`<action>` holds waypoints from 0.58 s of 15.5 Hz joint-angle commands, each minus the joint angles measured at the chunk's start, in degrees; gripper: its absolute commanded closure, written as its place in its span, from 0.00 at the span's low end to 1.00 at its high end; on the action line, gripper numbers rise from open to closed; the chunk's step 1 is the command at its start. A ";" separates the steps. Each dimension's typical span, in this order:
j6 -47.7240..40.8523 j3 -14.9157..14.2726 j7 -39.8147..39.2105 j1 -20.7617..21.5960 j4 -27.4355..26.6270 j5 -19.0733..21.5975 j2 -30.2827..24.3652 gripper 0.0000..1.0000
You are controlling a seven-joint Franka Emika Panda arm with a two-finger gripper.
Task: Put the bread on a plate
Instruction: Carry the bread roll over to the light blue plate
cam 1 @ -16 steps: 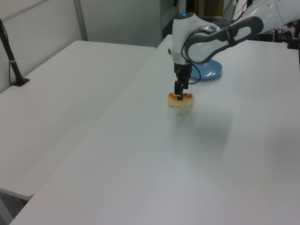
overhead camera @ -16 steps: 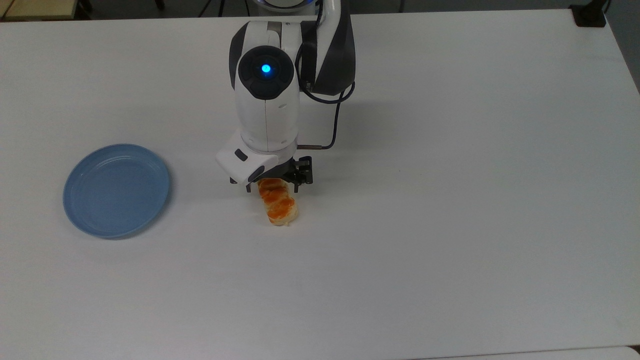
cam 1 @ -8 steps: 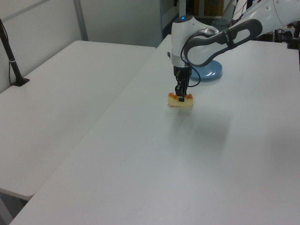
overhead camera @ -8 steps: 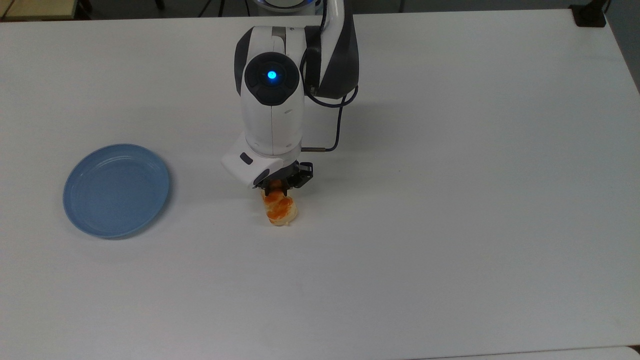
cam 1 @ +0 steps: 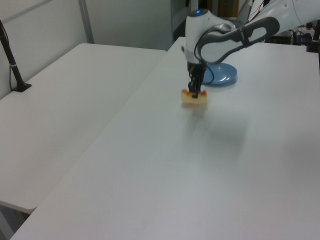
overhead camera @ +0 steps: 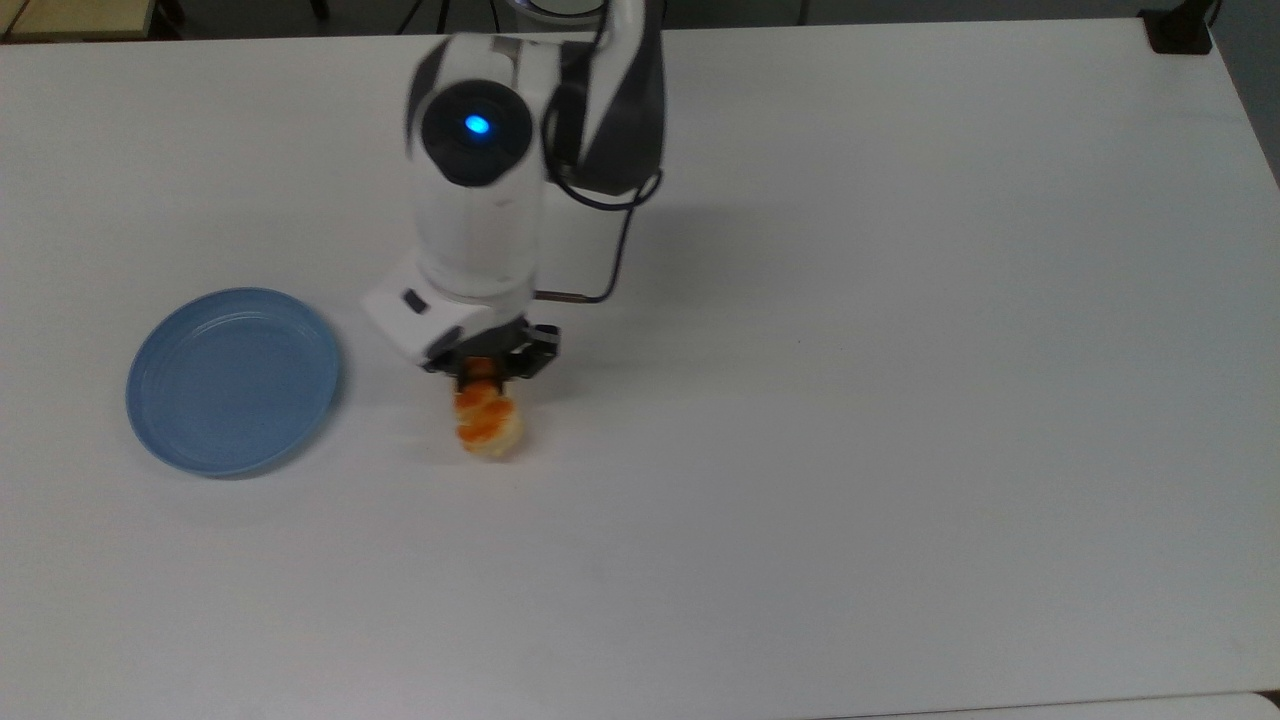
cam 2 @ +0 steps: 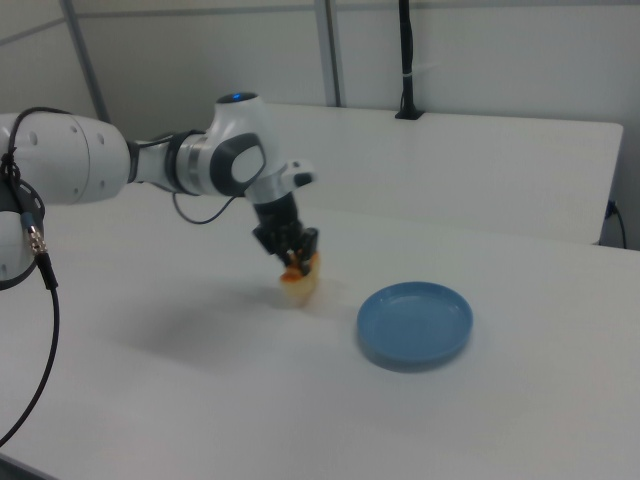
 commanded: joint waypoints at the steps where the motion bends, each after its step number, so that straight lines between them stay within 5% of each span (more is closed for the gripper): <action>1: -1.23 -5.55 -6.51 -0.88 1.70 0.01 -3.71 0.64; 5: -0.53 -8.98 -10.12 -3.33 1.89 0.19 -3.36 0.64; 9: 0.08 -9.17 -14.87 -7.20 0.66 2.12 -2.05 0.64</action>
